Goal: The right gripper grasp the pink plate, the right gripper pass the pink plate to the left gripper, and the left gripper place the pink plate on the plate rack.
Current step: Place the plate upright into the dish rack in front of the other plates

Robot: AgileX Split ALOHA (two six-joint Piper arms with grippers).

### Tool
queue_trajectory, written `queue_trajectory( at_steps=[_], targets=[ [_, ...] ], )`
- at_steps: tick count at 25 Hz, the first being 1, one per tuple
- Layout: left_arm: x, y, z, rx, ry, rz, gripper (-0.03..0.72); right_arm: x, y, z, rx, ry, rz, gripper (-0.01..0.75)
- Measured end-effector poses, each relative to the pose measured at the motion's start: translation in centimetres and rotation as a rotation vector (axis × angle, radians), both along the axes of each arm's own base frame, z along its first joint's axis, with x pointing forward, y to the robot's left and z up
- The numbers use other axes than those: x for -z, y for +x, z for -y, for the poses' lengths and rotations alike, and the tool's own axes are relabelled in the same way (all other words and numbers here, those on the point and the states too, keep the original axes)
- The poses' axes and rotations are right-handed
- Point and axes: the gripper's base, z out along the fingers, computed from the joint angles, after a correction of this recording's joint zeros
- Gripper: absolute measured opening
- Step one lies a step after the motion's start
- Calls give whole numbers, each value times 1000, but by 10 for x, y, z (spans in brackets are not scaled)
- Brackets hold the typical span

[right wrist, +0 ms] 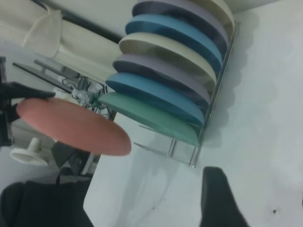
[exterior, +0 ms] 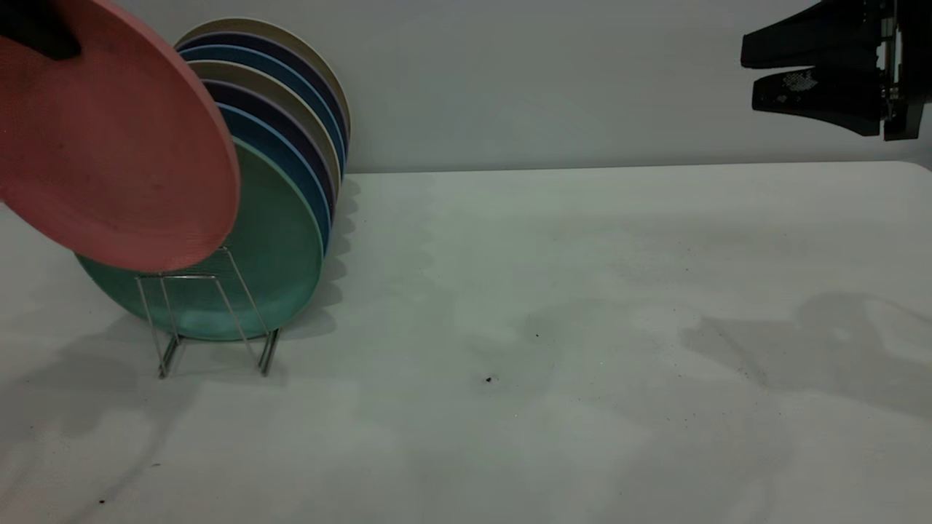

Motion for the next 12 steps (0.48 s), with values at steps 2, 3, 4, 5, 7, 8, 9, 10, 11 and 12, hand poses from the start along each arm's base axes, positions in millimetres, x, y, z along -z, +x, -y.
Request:
queue_trajectory(
  at_steps=[2,3,4,5,7,8,9,10,11,12],
  targets=[
    [-1,1,0,-3,-3,8,116,0,0,0,-2,-1,-2,442],
    [-1,1,0,-4,-3,10,116,0,0,0,-2,-1,-3,442],
    [-1,1,0,-4,-3,10,116,0,0,0,-3,-2,-3,442],
    [-1,1,0,-4,-3,11,116,0,0,0,-4,-3,-3,441],
    [-1,2,0,-8,-3,17,116,0,0,0,-4,-3,-3,441],
    [-1,2,0,-13,-5,21,116,0,0,0,-4,-2,-4,441],
    [-2,3,0,-24,-13,25,116,0,0,0,-4,-3,-4,441],
    [-1,3,0,-32,-20,25,116,0,0,0,-4,-3,-4,441],
    [-1,3,0,-37,-24,25,116,0,0,0,-4,-3,-4,441],
    [-1,4,0,-40,-27,26,116,0,0,0,-4,-3,-4,441]
  ],
)
